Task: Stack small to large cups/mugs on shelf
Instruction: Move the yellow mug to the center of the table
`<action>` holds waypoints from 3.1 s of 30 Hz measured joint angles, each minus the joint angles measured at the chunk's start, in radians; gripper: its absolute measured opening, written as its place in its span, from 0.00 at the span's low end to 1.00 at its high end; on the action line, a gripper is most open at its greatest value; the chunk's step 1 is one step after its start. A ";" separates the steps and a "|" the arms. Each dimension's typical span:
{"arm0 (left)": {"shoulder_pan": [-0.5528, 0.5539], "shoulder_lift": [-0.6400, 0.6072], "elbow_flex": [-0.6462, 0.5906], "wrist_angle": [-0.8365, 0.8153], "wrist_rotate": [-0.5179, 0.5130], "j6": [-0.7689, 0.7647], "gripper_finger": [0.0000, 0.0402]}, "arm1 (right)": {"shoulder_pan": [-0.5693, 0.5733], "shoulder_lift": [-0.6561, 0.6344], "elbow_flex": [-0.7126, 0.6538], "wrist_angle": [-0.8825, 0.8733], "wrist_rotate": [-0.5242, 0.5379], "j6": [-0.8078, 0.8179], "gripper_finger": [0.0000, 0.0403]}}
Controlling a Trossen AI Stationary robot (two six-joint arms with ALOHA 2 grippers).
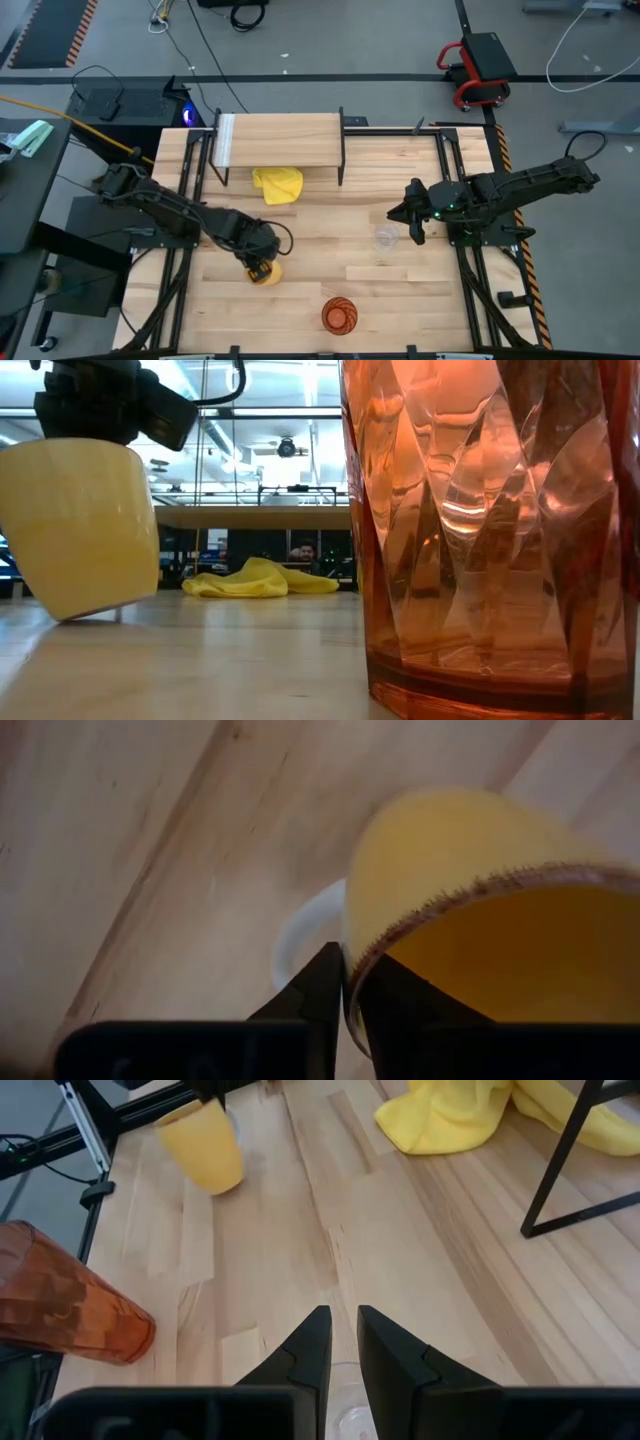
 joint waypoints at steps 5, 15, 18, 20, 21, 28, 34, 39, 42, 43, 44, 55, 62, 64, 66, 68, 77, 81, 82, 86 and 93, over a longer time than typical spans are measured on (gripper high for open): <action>-0.012 0.000 0.000 -0.001 -0.008 -0.002 0.09 | 0.000 0.000 0.000 0.000 0.000 0.000 0.15; -0.012 0.000 0.000 0.002 -0.022 0.003 0.12 | 0.000 0.000 0.000 0.000 0.001 -0.016 0.15; -0.013 0.000 0.010 -0.005 -0.031 0.018 0.14 | 0.000 0.000 0.000 0.000 0.007 -0.019 0.15; -0.021 0.000 0.037 -0.005 -0.050 0.035 0.13 | 0.000 0.000 0.000 0.000 0.013 -0.019 0.15; -0.026 0.000 0.052 -0.003 -0.060 0.039 0.12 | 0.000 0.000 0.000 0.000 0.014 -0.019 0.15; -0.064 0.000 0.138 -0.020 -0.117 0.068 0.09 | 0.000 0.000 0.000 0.000 0.014 -0.019 0.15; -0.064 0.000 0.136 -0.061 -0.125 0.055 0.11 | 0.000 0.000 0.000 -0.001 0.014 -0.019 0.15; -0.064 0.000 0.135 -0.075 -0.125 0.026 0.10 | 0.000 0.000 0.000 -0.001 0.014 -0.019 0.15; -0.064 0.003 0.135 -0.100 -0.118 0.006 0.10 | 0.000 0.000 0.000 -0.001 0.014 -0.019 0.15; -0.064 0.006 0.135 -0.101 -0.113 0.003 0.10 | 0.000 0.000 0.000 -0.001 0.014 -0.019 0.15; -0.065 0.008 0.135 -0.102 -0.109 0.003 0.10 | 0.000 0.000 0.000 -0.001 0.014 -0.019 0.15; -0.065 0.038 0.135 -0.135 -0.051 -0.022 0.10 | 0.000 0.005 0.000 0.000 0.014 -0.019 0.15; -0.063 0.057 0.135 -0.147 -0.041 -0.023 0.11 | 0.000 0.018 0.000 0.002 0.014 -0.019 0.15; -0.063 0.060 0.135 -0.148 -0.040 -0.023 0.11 | 0.000 0.021 0.000 -0.004 0.014 -0.019 0.15; -0.063 0.060 0.135 -0.147 -0.039 -0.023 0.12 | 0.000 0.025 0.000 0.002 0.014 -0.019 0.15; -0.059 0.060 0.135 -0.147 -0.039 -0.022 0.12 | 0.000 0.026 0.000 -0.006 0.014 -0.019 0.15; -0.053 0.060 0.135 -0.146 -0.040 -0.022 0.14 | 0.000 0.025 0.000 -0.001 0.014 -0.019 0.15; -0.053 0.060 0.135 -0.147 -0.039 -0.021 0.16 | 0.000 0.025 0.000 -0.002 0.014 -0.018 0.15; -0.053 0.060 0.135 -0.147 -0.040 -0.021 0.17 | 0.000 0.025 0.000 -0.002 0.014 -0.019 0.15; -0.047 0.060 0.135 -0.147 -0.040 -0.021 0.20 | 0.000 0.025 0.000 -0.002 0.014 -0.018 0.15; -0.047 0.060 0.135 -0.147 -0.041 -0.021 0.25 | 0.000 0.025 0.000 -0.002 0.014 -0.018 0.15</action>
